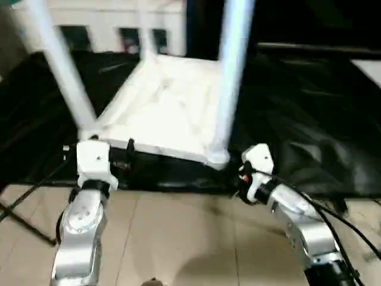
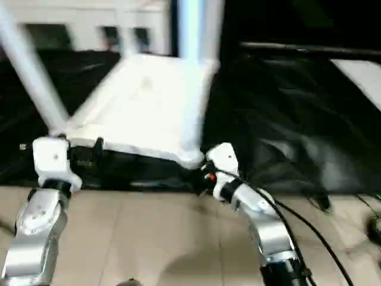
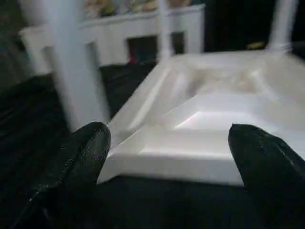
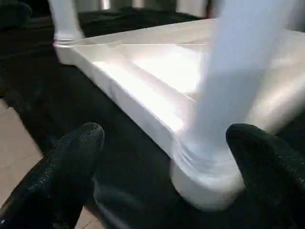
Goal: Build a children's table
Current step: Rotate leg to tighten
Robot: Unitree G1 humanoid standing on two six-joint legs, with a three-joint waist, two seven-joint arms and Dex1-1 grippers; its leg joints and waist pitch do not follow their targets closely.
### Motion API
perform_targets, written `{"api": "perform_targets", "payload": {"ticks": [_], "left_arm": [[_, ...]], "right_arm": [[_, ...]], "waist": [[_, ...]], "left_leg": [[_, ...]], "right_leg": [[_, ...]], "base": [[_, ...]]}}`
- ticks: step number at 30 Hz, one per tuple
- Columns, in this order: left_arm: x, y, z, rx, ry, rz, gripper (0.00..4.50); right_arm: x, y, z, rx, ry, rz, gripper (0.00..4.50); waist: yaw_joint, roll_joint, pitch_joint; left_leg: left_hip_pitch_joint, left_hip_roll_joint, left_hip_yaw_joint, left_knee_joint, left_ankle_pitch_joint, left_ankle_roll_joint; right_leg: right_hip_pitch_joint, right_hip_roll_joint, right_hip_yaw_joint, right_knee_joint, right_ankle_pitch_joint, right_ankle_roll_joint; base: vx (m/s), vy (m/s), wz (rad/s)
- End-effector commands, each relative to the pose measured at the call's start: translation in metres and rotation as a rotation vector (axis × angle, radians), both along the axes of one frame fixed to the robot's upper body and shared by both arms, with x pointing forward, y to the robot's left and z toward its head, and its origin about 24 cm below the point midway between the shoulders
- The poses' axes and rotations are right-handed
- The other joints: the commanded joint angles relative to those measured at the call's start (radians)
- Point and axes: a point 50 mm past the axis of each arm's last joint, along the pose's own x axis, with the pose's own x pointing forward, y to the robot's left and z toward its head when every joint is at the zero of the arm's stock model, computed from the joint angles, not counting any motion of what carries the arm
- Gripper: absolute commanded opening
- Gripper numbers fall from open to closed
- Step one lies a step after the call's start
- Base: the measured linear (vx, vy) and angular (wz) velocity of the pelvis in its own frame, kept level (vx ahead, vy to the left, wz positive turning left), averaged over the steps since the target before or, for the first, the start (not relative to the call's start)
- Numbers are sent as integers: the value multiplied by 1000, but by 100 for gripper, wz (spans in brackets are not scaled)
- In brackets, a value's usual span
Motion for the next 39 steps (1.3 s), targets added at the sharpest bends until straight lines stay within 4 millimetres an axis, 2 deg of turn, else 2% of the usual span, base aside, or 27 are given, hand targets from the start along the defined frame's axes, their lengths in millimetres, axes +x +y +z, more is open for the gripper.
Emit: {"api": "perform_targets", "payload": {"ticks": [1,2,3,4,6,8,9,10,11,12,13,14,15,16,17,18,19,20,21,23,24,25,27,31,34,35,39], "left_arm": [[0,-2,-1,-2,1,-6,447],[0,-2,-1,-2,2,-8,447],[-1,-2,-3,-6,6,-7,447],[-2,-1,-4,-9,9,-4,447],[-4,0,-4,-13,11,-6,447],[-6,0,-5,-26,15,-16,447],[-10,0,-8,-48,13,-31,447],[-11,-1,-9,-63,12,-44,447],[-13,-3,-11,-78,15,-61,447],[-14,-3,-11,-81,17,-65,447],[-15,-4,-12,-82,22,-76,447],[-15,-5,-12,-82,22,-77,447],[-14,-7,-15,-82,32,-97,447],[-12,-8,-16,-73,36,-107,447],[-8,-10,-15,-75,31,-123,447],[-4,-14,-13,-84,21,-148,447],[1,-17,-12,-87,16,-170,447],[2,-17,-12,-89,17,-175,447],[19,-27,-14,-98,58,-226,447],[29,-32,-16,-82,87,-251,447],[29,-32,-16,-82,87,-251,447],[33,-37,-16,-79,103,-285,447],[47,-53,-14,-57,118,-366,447],[65,-83,-8,-63,151,-495,447],[70,-119,6,-54,126,-647,447],[70,-121,7,-52,126,-655,447],[76,-169,15,6,119,-734,447]], "right_arm": [[-1,7,0,18,12,53,450],[-2,4,0,42,15,40,450],[-2,-3,0,35,16,-6,450],[-4,-7,1,23,4,-22,450],[-8,-13,6,28,-23,-38,450],[-13,-19,8,35,-30,-59,450],[-28,-32,8,49,-21,-79,450],[-32,-35,8,59,-11,-92,450],[-38,-40,7,72,3,-108,450],[-39,-41,7,74,5,-111,450],[-43,-45,6,79,16,-118,450],[-43,-45,6,79,16,-118,450],[-47,-53,2,70,28,-149,450],[-46,-59,-1,56,28,-173,450],[-44,-65,-3,32,15,-205,450],[-41,-71,-5,9,2,-237,450],[-37,-76,-6,-2,1,-273,450],[-37,-76,-7,-5,1,-280,450],[-26,-87,-7,-40,-5,-365,450],[-21,-91,-6,-58,-7,-392,450],[-21,-91,-6,-58,-7,-392,450],[-18,-92,-6,-77,-8,-399,450],[-11,-93,-4,-91,-1,-410,450],[-6,-89,-3,-125,-11,-385,450],[-5,-87,-4,-126,-2,-383,450],[-5,-87,-4,-128,0,-383,450],[-7,-84,-12,-178,31,-384,450]], "waist": [[5,4,-33],[-38,36,-42],[-62,26,-67],[-49,33,-62],[-53,22,-68],[-57,4,-66],[-56,-41,-56],[-26,-101,-65],[-1,-90,-74],[-4,-85,-68],[-10,-67,-79],[11,-70,-76],[3,-46,-68],[-5,-30,-70],[-33,-10,-50],[-32,12,-70],[-37,11,-66],[-42,3,-63],[-60,-10,-47],[-70,-16,-46],[-75,-21,-47],[-82,-24,-45],[-87,-19,-52],[-81,-36,-59],[-64,-38,-67],[-56,-32,-71],[-36,-30,-93]], "left_leg": [[-32,51,-14,-67,-203,113],[129,171,-113,-159,-366,99],[189,199,-156,-154,-323,151],[179,169,-136,-132,-283,166],[159,121,-83,-126,-73,270],[147,116,-49,-134,-16,313],[103,23,17,-100,-55,283],[38,-60,35,-35,-167,219],[33,-80,24,31,-161,178],[7,-57,-11,42,-91,150],[16,-64,-3,60,12,20],[-25,-70,-21,72,34,-49],[-36,-54,-36,55,68,-103],[-35,-50,-34,23,71,-128],[-22,-24,-9,-35,-13,-157],[17,12,-18,-47,-75,-171],[-9,31,-48,-83,-184,-76],[12,37,-38,-82,-255,-52],[-3,28,-31,-96,-312,-45],[28,15,-16,-83,-370,-47],[25,16,-15,-84,-358,-42],[1,24,-19,-95,-301,-26],[10,16,-13,-90,-260,-12],[7,28,-1,-91,-180,25],[6,36,8,-86,-86,63],[17,39,15,-79,-78,73],[9,40,19,-56,152,179]], "right_leg": [[83,-159,69,-141,-505,-31],[-35,-38,87,9,-296,-31],[-130,-20,140,137,-135,-18],[-158,-16,153,161,-114,-6],[-219,-11,173,201,-9,88],[-235,-25,187,182,78,89],[-196,-65,229,47,221,11],[-99,-123,324,-25,59,32],[-69,-200,392,-54,-6,-71],[-52,-228,405,-48,29,-136],[-63,-148,424,-33,188,-218],[-49,-118,437,-7,417,-284],[-102,-65,421,-6,627,-254],[-120,-14,400,2,616,-207],[-169,69,354,-14,325,-87],[-178,72,343,8,143,-41],[-138,-4,328,18,-11,-79],[-152,-28,325,-8,-104,-109],[-140,-40,324,-24,-237,-111],[-159,-52,315,-55,-465,-65],[-153,-57,310,-55,-482,-59],[-134,-72,309,-55,-483,-50],[-144,-69,297,-70,-537,-22],[-140,-75,293,-57,-335,-91],[-134,-78,292,-36,-177,-156],[-143,-78,291,-33,-125,-186],[-132,-78,282,16,210,-261]], "base": [[121,59,60],[145,67,39],[165,70,11],[165,70,11],[147,40,2],[131,-17,3],[145,-107,2],[145,-107,2],[145,-134,18],[135,-99,6],[135,-99,6],[97,-51,-34],[38,-14,-53],[38,-14,-53],[-1,30,-62],[-44,31,-43],[-44,31,-43],[-55,20,-5],[-84,31,1],[-86,27,2],[0,0,0],[0,0,0],[0,0,0],[0,0,0],[0,0,0],[61,7,15],[51,16,8]]}}
